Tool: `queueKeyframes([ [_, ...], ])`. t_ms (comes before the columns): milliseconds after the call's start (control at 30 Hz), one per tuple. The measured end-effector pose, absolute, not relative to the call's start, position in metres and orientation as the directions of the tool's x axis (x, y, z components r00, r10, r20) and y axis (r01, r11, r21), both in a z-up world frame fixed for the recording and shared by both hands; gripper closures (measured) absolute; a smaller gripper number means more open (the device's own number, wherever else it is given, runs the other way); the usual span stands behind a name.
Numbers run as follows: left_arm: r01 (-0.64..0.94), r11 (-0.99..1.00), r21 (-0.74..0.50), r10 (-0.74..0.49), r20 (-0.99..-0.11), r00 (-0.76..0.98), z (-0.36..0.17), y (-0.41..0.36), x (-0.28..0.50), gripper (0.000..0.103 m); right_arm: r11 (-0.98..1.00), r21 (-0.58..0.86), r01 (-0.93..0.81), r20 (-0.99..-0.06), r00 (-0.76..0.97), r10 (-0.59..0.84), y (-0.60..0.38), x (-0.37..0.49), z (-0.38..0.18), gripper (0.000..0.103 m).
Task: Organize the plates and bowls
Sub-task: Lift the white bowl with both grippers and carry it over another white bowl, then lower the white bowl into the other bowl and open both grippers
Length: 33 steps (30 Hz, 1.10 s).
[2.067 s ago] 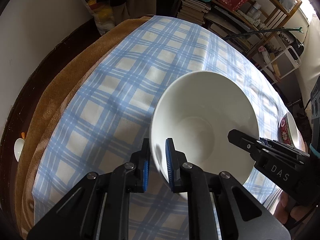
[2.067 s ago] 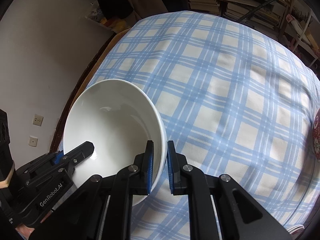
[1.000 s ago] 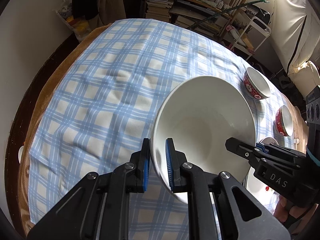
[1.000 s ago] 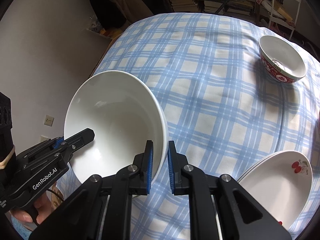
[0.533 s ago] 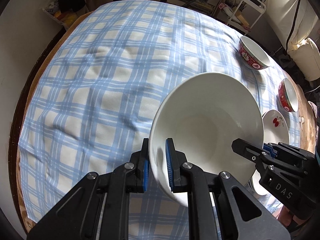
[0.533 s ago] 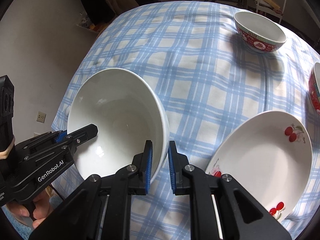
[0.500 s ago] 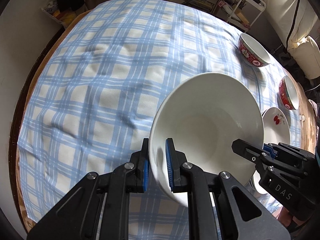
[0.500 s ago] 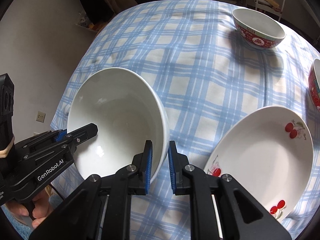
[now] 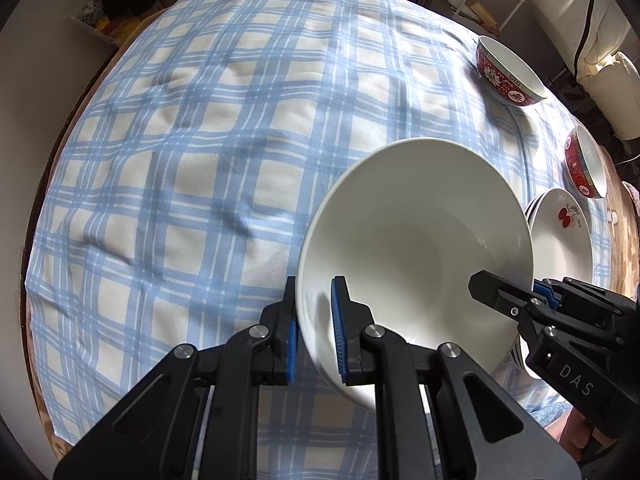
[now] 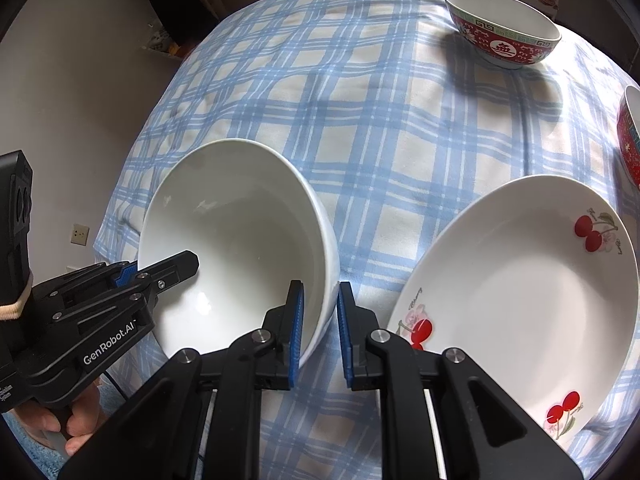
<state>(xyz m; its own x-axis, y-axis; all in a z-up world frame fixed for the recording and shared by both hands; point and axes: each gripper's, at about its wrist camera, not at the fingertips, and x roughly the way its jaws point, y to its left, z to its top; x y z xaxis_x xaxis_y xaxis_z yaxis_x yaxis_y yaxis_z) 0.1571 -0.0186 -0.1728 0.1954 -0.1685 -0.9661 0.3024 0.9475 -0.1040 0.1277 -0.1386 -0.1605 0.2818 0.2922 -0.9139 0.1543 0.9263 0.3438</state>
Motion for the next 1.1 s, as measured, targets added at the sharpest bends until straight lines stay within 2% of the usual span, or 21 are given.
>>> queueKeyframes([
  [100,0.308,0.946,-0.097,-0.164,-0.966,0.2,-0.174,-0.019,0.158,0.089,0.924,0.348,0.158,-0.913,0.283,0.295,-0.139,0.13,-0.162,0.085],
  [167,0.308,0.948,-0.082,-0.152,-0.965,0.212,-0.174,-0.019,0.159,0.094,0.925,0.344,0.159,-0.914,0.282,0.291,-0.138,0.131,-0.163,0.085],
  [267,0.288,0.951,-0.108,-0.169,-0.966,0.195,-0.175,-0.016,0.161,0.094,0.929,0.337,0.153,-0.916,0.284,0.285,-0.137,0.131,-0.163,0.084],
  [800,0.279,0.953,-0.12,-0.174,-0.968,0.18,-0.178,-0.015,0.161,0.094,0.928,0.34,0.154,-0.916,0.279,0.289,-0.137,0.132,-0.164,0.083],
  [967,0.269,0.954,-0.134,-0.184,-0.968,0.168,-0.177,-0.013,0.162,0.094,0.909,0.382,0.166,-0.904,0.27,0.331,-0.141,0.133,-0.165,0.082],
  [1100,0.268,0.957,-0.112,-0.171,-0.963,0.208,-0.164,-0.011,0.164,0.091,0.905,0.389,0.171,-0.901,0.276,0.335,-0.144,0.134,-0.16,0.082],
])
